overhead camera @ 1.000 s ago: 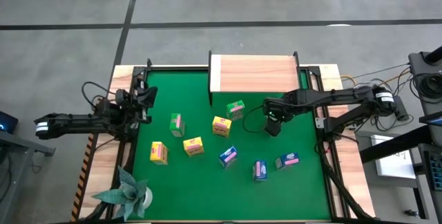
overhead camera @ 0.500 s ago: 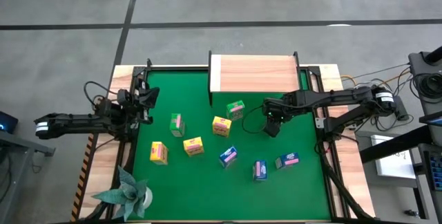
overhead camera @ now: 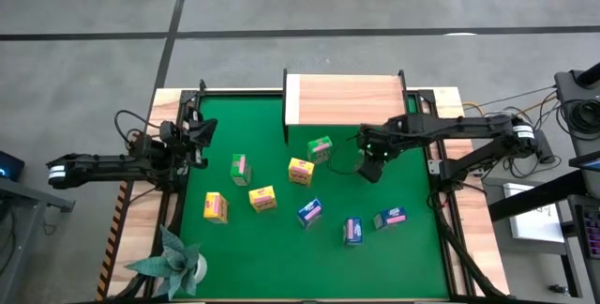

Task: Stack cereal on shelf
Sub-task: Put the right green cereal box on the shelf

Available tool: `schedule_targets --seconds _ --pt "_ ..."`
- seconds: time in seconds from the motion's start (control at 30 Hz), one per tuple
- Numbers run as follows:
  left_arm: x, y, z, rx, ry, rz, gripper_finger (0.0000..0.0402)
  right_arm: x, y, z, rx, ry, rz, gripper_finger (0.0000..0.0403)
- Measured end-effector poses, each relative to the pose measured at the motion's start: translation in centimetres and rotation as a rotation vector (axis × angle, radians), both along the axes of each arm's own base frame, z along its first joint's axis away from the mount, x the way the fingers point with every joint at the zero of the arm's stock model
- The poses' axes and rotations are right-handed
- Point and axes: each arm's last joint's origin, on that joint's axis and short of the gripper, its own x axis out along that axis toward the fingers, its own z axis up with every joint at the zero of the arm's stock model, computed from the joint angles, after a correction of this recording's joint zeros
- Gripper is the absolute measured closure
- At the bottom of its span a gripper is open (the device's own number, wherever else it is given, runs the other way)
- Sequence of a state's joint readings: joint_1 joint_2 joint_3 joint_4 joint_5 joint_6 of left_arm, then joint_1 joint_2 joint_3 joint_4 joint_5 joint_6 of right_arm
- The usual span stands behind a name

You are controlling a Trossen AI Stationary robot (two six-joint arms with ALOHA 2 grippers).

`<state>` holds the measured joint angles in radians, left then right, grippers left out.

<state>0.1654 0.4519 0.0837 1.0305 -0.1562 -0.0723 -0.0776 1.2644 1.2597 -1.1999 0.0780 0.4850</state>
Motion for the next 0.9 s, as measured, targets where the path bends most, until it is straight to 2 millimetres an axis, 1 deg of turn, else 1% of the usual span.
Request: schedule_targets --seconds 0.1,0.2,0.3,0.37,0.47,0.57,0.63,0.9 --pt "0.0 0.0 0.0 0.0 0.0 0.0 0.0402 -0.2 -0.3 2.9 -0.006 -0.042 -0.005 0.025" --pt "0.0 0.0 0.0 0.0 0.0 0.0 0.0402 -0.2 -0.7 5.7 -0.032 -0.136 0.023 0.025" --pt "0.0 0.0 0.0 -0.008 -0.004 -0.007 0.0402 -0.2 -1.5 8.3 -0.078 -0.242 0.043 0.0251" --pt "0.0 0.0 0.0 -0.018 -0.008 -0.015 0.0402 0.1 -2.2 9.7 -0.124 -0.316 0.052 0.0251" --pt "0.0 0.0 0.0 -0.019 -0.009 -0.016 0.0402 0.7 -3.4 11.0 -0.188 -0.379 0.086 0.0251" --pt "0.0 0.0 0.0 -0.019 -0.009 -0.016 0.0402 1.7 -4.7 11.8 -0.243 -0.388 0.119 0.0251" --pt "0.0 0.0 0.0 -0.019 -0.009 -0.016 0.0402 2.6 -5.7 11.8 -0.274 -0.375 0.141 0.0251" --pt "0.0 0.0 0.0 -0.019 -0.009 -0.016 0.0402 7.8 -10.5 9.7 -0.34 -0.253 0.257 0.0251"
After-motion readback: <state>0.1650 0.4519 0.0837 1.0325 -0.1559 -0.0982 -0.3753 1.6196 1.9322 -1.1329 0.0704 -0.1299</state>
